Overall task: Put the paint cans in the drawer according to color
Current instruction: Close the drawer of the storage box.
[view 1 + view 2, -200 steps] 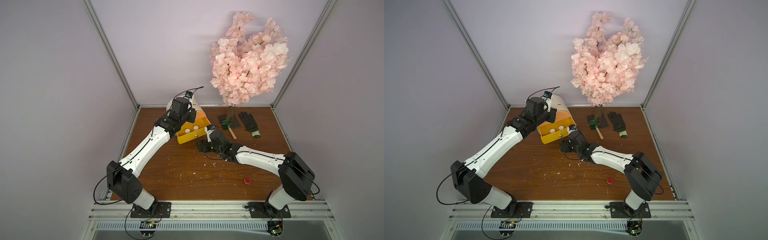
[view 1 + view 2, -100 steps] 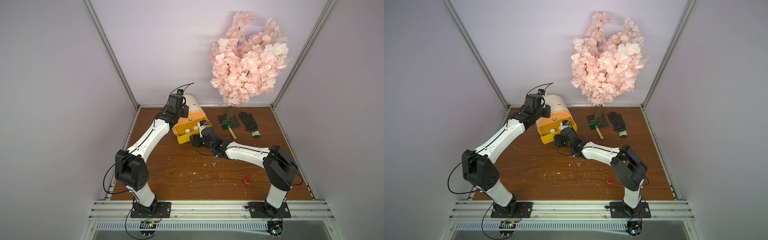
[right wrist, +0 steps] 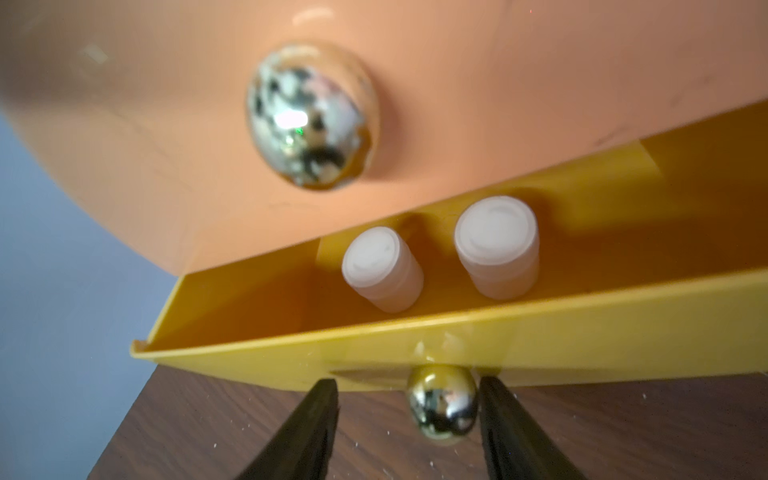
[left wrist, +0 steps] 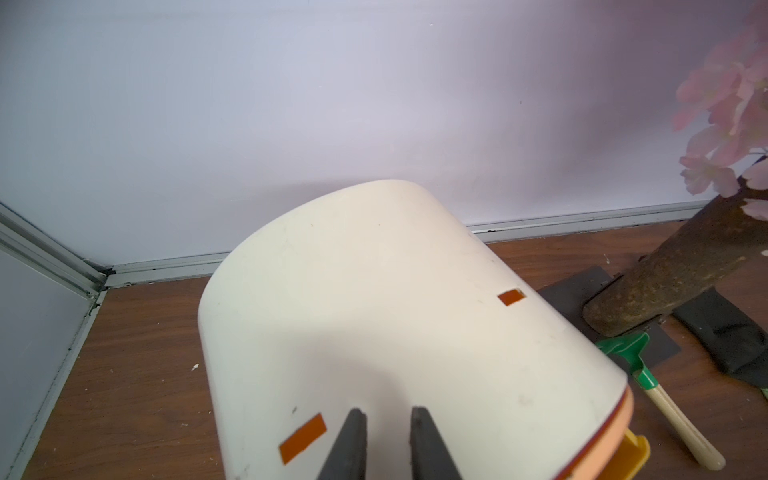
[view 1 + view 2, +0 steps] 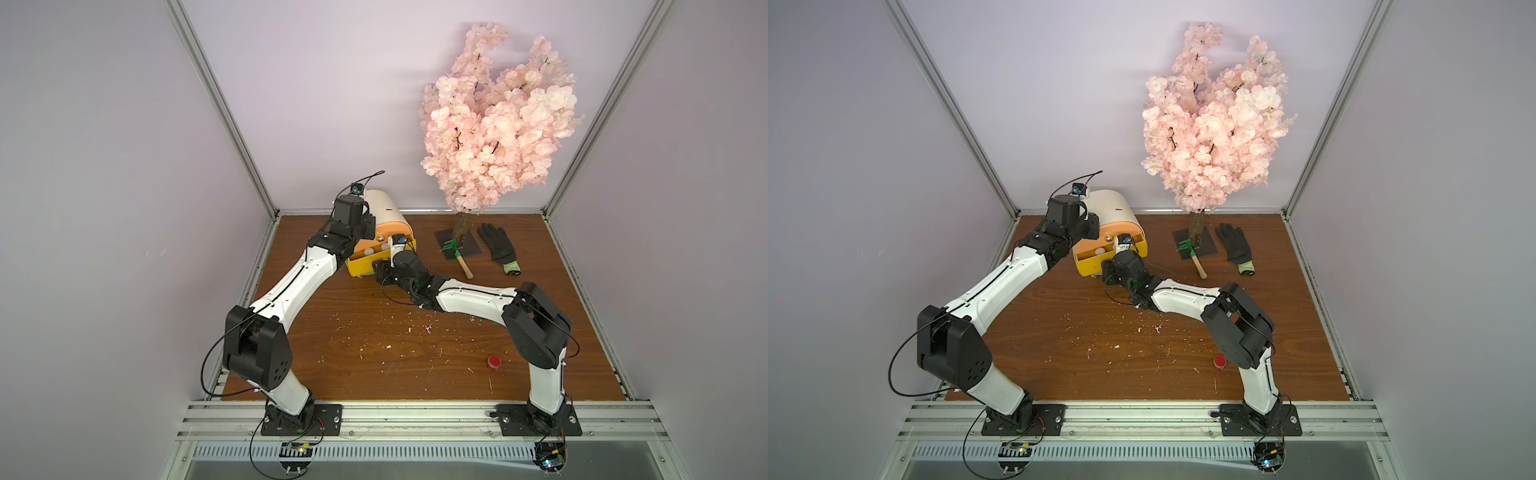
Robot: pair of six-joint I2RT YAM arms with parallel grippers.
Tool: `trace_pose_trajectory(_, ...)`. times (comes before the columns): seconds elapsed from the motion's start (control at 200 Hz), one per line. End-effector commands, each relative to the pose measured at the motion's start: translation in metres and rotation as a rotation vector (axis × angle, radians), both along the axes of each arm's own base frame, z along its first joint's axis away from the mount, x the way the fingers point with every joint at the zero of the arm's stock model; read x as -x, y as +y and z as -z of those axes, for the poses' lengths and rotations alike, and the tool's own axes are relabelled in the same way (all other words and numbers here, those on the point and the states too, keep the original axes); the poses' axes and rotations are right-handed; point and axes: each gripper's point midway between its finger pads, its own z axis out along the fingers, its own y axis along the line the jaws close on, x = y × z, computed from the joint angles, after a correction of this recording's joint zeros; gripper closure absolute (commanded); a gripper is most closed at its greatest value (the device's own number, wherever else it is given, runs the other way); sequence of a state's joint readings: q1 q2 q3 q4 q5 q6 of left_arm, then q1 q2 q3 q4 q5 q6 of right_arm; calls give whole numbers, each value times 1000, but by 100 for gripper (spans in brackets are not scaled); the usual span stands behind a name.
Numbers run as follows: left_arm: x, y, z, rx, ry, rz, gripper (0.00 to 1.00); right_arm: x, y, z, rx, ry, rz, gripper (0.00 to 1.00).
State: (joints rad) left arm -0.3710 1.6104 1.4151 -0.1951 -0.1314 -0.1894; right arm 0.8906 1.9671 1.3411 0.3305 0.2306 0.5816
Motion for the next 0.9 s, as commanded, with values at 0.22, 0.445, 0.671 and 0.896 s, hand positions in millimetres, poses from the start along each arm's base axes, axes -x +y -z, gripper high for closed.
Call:
trace_pose_trajectory(0.22,23,9,67,-56,207,8,76,-29,22,-58,-131,-164,51,37)
trace_pose_trajectory(0.445,23,7,70,-52,216,12,76,-25,19,-47,-129,-142,45,34)
trace_pose_trajectory(0.671,21,7,74,-57,224,11,76,10,1,-30,-188,-79,-28,33)
trace_pose_trajectory(0.896,22,8,77,-59,230,9,76,15,-8,-5,-238,-4,5,39)
